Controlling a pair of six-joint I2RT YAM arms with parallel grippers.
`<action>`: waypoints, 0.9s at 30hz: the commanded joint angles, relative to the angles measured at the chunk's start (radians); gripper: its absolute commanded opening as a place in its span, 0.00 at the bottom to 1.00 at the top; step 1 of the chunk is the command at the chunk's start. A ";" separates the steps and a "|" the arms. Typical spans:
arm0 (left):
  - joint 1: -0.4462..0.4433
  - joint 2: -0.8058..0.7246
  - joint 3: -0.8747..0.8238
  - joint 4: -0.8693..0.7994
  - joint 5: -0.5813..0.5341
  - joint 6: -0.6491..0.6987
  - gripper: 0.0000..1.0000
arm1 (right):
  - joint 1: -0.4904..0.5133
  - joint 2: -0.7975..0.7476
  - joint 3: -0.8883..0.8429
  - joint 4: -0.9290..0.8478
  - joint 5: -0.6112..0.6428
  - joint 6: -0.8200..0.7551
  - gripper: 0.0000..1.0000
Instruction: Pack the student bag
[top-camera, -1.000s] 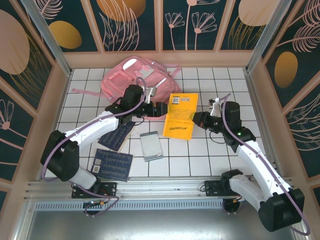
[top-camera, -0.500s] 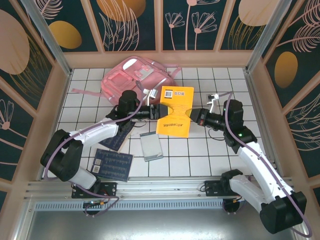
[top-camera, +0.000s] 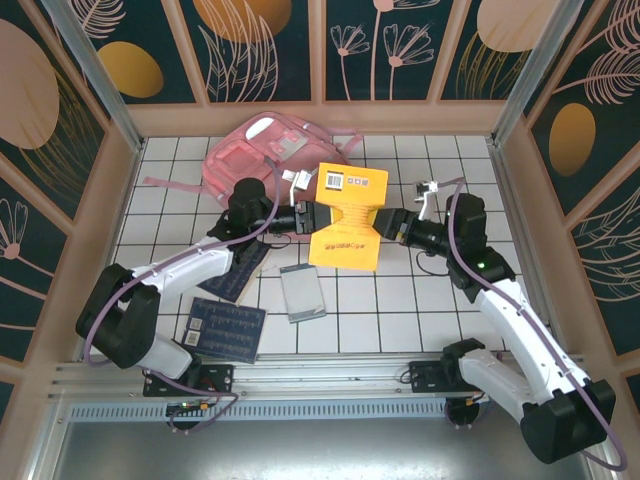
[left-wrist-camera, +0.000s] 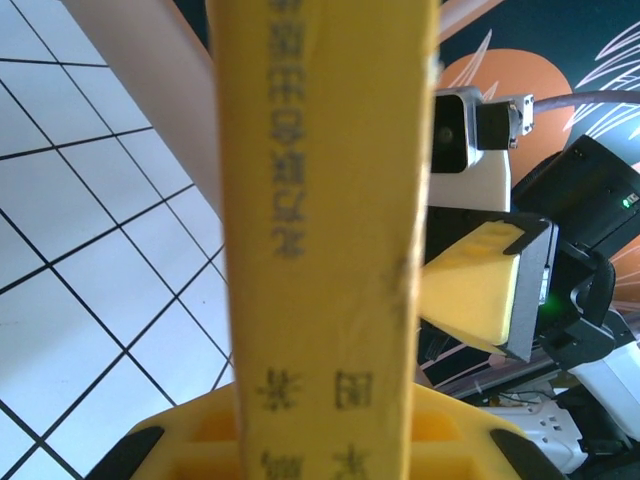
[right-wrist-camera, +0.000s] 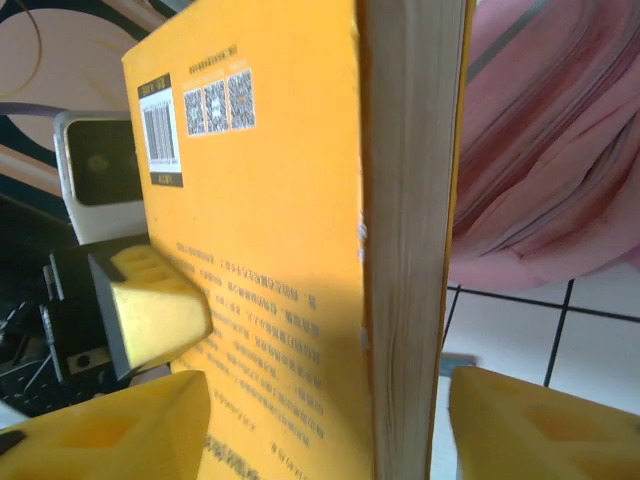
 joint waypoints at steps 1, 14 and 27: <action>-0.003 -0.047 0.008 0.103 0.043 0.017 0.00 | 0.007 0.005 0.044 -0.023 0.077 -0.050 0.75; -0.003 -0.067 -0.050 0.309 0.080 -0.095 0.00 | 0.015 0.039 -0.051 0.325 -0.265 0.150 0.79; -0.003 -0.072 -0.031 0.132 0.011 0.005 0.33 | 0.091 -0.014 -0.049 0.303 -0.147 0.120 0.00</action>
